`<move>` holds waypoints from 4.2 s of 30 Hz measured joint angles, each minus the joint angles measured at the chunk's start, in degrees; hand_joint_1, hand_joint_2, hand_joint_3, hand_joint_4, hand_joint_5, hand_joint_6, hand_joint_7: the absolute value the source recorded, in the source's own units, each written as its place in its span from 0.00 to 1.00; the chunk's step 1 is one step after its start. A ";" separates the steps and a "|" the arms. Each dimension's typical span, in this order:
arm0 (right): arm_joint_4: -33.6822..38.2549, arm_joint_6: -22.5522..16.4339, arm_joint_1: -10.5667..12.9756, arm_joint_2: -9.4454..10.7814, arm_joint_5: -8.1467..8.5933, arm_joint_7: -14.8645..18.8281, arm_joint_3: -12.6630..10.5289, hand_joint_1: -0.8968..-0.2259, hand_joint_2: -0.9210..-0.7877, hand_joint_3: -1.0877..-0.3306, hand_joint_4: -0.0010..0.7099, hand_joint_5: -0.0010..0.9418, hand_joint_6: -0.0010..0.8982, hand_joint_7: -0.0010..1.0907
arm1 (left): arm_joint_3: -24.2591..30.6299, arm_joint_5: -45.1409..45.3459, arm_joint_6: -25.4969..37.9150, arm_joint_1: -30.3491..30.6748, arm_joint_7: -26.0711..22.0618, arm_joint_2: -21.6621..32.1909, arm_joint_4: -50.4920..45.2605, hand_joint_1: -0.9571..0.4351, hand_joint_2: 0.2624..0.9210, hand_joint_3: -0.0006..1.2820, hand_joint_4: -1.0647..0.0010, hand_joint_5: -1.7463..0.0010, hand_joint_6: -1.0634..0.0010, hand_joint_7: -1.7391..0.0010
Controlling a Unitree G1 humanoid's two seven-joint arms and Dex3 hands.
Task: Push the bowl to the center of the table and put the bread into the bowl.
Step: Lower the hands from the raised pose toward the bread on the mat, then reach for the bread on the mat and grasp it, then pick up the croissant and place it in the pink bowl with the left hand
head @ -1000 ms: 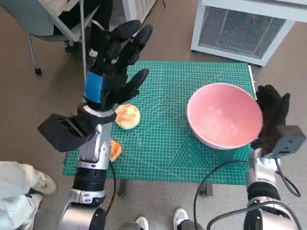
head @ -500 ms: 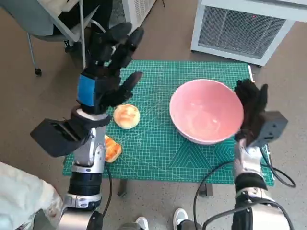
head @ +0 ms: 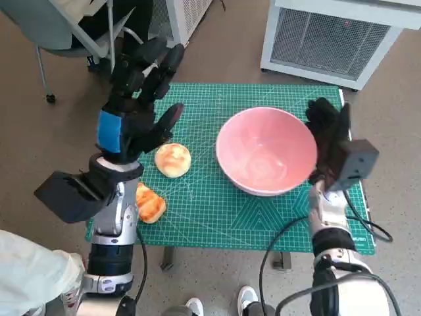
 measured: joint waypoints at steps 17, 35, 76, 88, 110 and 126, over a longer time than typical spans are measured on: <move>0.36 4.23 -3.22 1.31 -0.58 0.60 1.35 0.65 0.00 0.27 0.35 0.00 0.09 0.36 | 0.62 2.37 -1.02 2.80 0.86 3.73 -0.84 0.35 1.00 0.26 0.65 1.00 0.80 0.71; -13.68 -15.91 -3.09 -4.12 -1.38 8.87 4.52 0.50 0.00 0.35 0.39 0.01 0.11 0.40 | 1.60 5.99 -4.18 4.66 -18.45 29.75 -1.50 0.32 1.00 0.19 0.66 1.00 0.66 0.88; -51.31 -16.09 8.08 -6.60 6.86 20.48 9.33 0.46 0.00 0.43 0.42 0.01 0.07 0.51 | -18.69 21.82 3.92 0.48 -44.47 44.14 9.07 0.51 0.77 0.00 0.69 1.00 0.58 0.97; -52.05 -15.21 8.43 -6.46 6.72 20.40 9.45 0.46 0.00 0.43 0.42 0.01 0.05 0.52 | -23.30 30.37 0.80 -0.73 -36.55 40.18 15.14 0.54 0.83 0.01 0.64 0.99 0.55 0.96; -52.81 -15.20 9.43 -6.40 5.52 19.58 9.49 0.49 0.00 0.43 0.43 0.01 0.04 0.53 | -27.27 42.13 -15.65 -2.78 -12.39 38.11 28.23 0.68 1.00 0.08 0.40 0.27 0.43 0.35; -52.80 -15.14 9.62 -6.40 5.66 19.57 9.41 0.48 0.00 0.43 0.43 0.00 0.03 0.54 | -18.78 21.02 -8.35 -4.40 -31.52 41.91 13.47 0.69 1.00 0.09 0.47 0.27 0.40 0.33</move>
